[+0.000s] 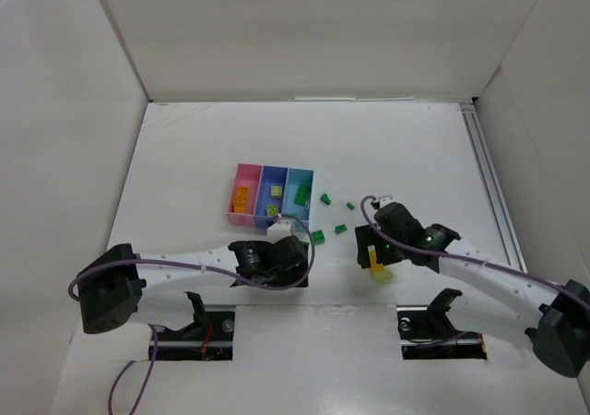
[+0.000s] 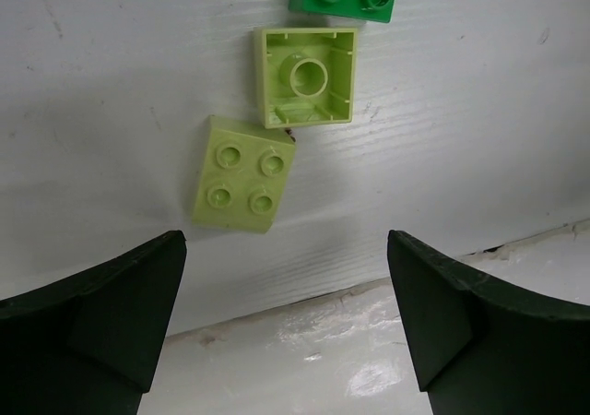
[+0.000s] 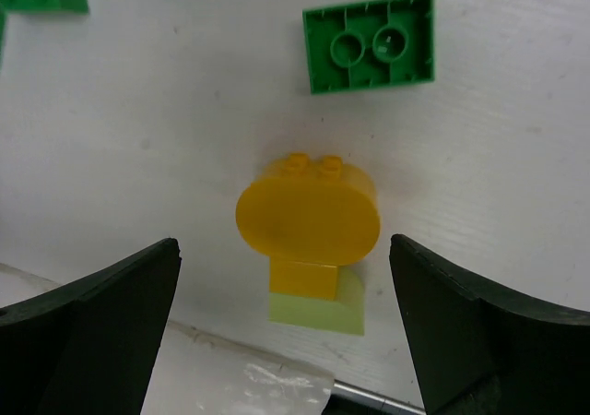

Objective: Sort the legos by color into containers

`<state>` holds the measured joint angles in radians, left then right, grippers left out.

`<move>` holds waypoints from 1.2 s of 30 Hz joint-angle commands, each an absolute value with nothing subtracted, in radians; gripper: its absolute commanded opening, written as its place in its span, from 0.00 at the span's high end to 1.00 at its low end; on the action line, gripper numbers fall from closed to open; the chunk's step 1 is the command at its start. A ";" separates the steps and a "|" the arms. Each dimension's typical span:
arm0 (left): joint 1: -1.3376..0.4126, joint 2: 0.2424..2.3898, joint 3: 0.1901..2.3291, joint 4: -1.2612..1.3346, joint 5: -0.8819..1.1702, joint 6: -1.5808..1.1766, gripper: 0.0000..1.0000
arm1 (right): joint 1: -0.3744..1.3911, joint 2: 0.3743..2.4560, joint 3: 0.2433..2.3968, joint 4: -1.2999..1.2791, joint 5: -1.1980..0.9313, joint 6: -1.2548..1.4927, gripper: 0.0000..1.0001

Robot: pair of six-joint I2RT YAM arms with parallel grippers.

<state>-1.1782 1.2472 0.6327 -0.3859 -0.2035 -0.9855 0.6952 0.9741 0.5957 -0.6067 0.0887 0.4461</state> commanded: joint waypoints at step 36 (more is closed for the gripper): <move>-1.193 1.114 0.653 -0.414 -0.256 -0.997 0.21 | 0.818 1.232 0.681 -0.617 0.209 0.540 0.64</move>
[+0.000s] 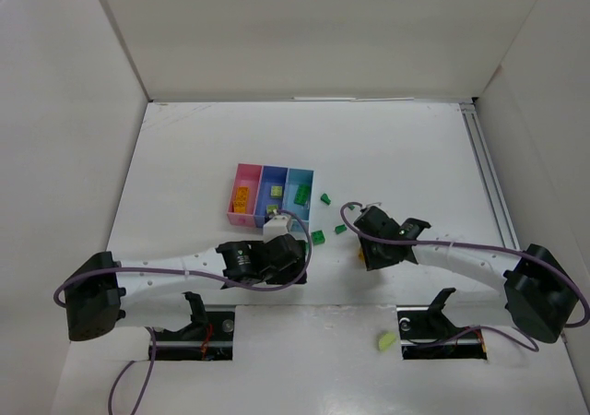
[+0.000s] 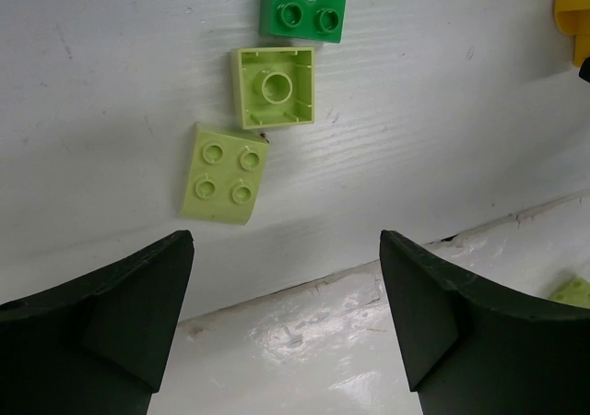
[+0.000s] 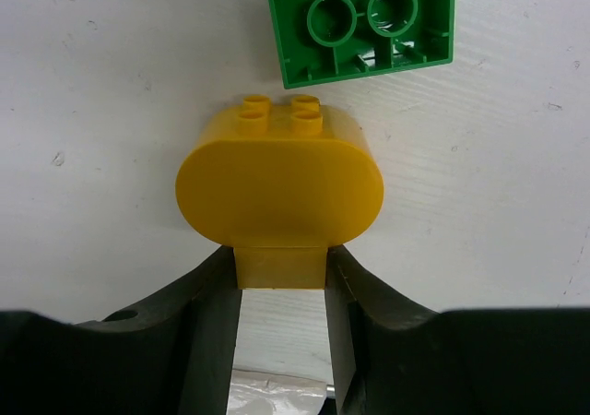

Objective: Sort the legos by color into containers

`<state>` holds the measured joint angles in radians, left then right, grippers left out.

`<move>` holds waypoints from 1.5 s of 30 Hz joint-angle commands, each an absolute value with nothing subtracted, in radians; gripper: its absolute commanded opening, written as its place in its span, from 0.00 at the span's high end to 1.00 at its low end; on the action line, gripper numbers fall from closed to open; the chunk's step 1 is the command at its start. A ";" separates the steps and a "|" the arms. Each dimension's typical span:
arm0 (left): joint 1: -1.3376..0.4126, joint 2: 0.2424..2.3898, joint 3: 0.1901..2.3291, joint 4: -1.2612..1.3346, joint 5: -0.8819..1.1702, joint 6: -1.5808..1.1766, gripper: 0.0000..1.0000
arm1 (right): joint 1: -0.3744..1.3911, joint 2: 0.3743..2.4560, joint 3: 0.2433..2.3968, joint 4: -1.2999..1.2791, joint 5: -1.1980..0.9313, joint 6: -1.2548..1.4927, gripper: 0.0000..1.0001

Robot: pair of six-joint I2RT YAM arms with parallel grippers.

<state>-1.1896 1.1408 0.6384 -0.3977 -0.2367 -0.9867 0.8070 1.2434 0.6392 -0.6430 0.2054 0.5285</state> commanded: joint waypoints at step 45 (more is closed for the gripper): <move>-1.049 1.019 0.842 -0.025 0.029 -0.635 0.42 | 0.818 0.945 0.782 -0.196 -0.528 -0.117 0.97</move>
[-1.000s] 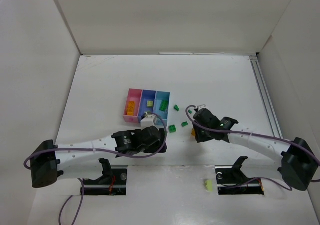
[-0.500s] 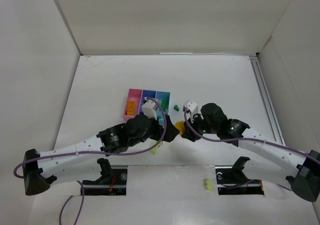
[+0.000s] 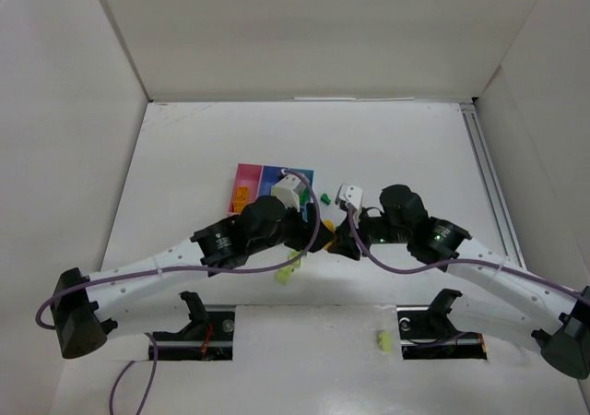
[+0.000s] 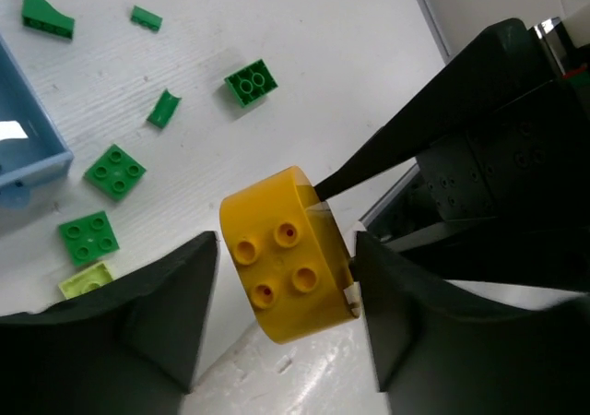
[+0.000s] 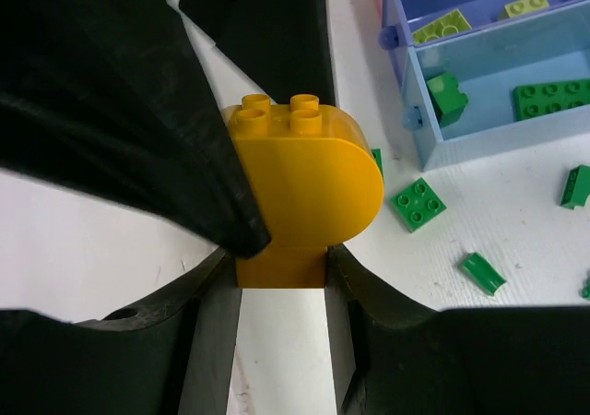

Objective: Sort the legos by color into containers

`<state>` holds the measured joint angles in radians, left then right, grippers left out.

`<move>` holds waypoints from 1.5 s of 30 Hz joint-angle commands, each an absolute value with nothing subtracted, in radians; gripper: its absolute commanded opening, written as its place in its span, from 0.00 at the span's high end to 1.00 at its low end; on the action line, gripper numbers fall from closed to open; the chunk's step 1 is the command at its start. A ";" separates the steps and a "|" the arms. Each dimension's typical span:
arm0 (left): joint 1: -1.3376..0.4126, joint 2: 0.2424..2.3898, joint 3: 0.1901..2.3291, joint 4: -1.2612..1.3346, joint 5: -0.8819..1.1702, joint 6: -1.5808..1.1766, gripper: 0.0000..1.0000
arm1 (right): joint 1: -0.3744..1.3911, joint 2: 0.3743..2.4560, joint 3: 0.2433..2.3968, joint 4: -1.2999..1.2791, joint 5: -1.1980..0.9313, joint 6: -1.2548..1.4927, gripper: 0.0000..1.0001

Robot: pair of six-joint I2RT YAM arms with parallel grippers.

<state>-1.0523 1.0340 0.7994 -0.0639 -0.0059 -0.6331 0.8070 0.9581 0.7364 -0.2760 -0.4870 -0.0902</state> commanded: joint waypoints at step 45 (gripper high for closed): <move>-0.402 1.336 1.011 -0.334 -0.256 -0.657 0.26 | 0.736 1.407 1.108 -0.202 -0.173 -0.074 0.99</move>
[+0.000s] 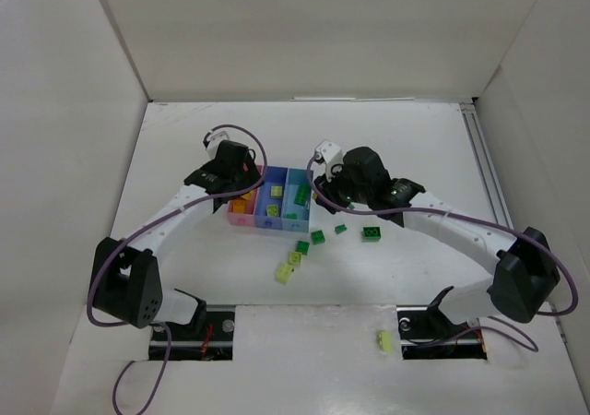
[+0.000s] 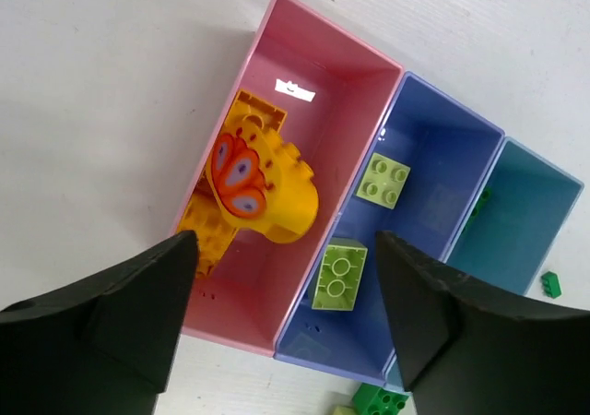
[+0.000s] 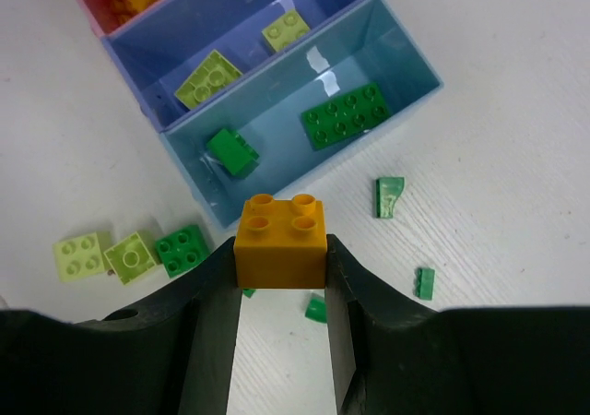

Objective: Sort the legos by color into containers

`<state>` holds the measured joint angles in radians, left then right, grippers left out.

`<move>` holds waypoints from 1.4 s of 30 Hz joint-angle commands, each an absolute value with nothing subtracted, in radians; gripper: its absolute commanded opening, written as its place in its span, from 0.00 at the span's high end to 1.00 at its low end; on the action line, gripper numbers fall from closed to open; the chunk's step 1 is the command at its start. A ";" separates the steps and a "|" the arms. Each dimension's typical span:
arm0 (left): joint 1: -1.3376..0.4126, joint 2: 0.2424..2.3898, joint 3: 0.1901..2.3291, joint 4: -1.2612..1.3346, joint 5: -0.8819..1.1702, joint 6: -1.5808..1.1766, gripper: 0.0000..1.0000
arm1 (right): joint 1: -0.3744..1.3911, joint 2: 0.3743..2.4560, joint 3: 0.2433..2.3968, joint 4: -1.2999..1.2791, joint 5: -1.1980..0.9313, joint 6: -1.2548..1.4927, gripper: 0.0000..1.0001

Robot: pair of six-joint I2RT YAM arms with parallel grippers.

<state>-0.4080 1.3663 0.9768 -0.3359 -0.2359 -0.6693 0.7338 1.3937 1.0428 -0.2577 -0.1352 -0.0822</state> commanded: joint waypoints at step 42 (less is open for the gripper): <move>-0.256 0.736 0.914 -0.611 -0.241 -0.736 0.00 | 0.867 2.001 1.801 -0.186 -0.146 -0.098 0.13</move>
